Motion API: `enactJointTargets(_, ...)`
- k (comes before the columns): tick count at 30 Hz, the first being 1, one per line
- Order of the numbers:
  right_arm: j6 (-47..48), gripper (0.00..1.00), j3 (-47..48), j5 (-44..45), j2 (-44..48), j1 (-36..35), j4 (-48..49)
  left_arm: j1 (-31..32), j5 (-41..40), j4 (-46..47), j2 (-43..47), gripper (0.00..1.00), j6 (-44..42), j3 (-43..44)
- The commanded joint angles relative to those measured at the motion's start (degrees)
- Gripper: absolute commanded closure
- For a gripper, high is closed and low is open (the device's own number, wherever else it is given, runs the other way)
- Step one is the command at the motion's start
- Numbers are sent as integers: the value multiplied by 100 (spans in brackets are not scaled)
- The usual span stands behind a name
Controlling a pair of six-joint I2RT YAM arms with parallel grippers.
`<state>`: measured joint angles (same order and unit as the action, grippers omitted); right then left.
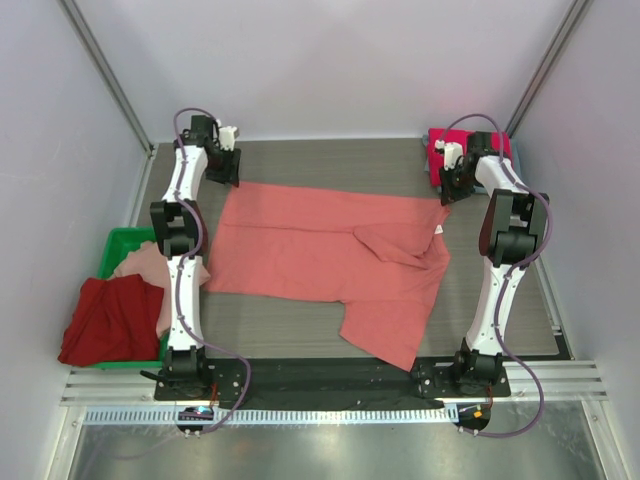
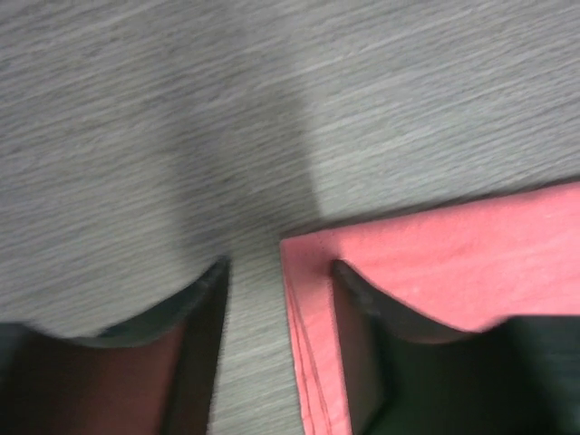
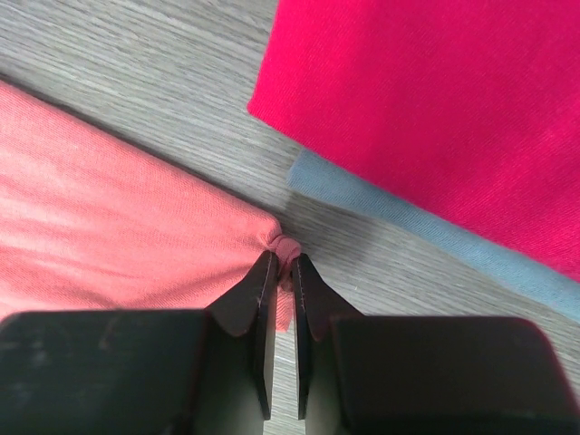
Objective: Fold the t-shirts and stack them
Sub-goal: Fold the tshirt
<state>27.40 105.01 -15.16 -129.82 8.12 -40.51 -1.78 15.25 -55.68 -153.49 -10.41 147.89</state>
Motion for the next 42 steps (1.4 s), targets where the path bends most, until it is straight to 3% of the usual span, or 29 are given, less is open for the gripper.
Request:
enactJointTargets(1, 29, 86, 107, 127, -114, 49, -18, 2, 294, 75, -102, 55, -13, 196)
enactJointTargets(8, 46, 88, 46, 118, -96, 49, -9, 29, 602, 66, -155, 79, -13, 240)
enactJointTargets(11, 46, 90, 98, 92, -123, 41, 8, 37, 681, 92, -172, 100, 74, 284)
enactJointTargets(19, 20, 99, 467, 145, 439, 5, 43, -85, 1120, -82, 485, 100, 5, 372)
enactJointTargets(28, 11, 99, 205, 75, 2652, 5, 114, -437, 1859, -260, 2936, 100, 171, -576)
enactJointTargets(35, 108, 99, -383, -119, 4796, 5, 105, -613, 2140, 944, 5968, 100, 277, -3762)
enactJointTargets(42, 424, 99, -921, -303, 7143, 5, -167, -613, 2027, 647, 8263, 100, -22, -4752)
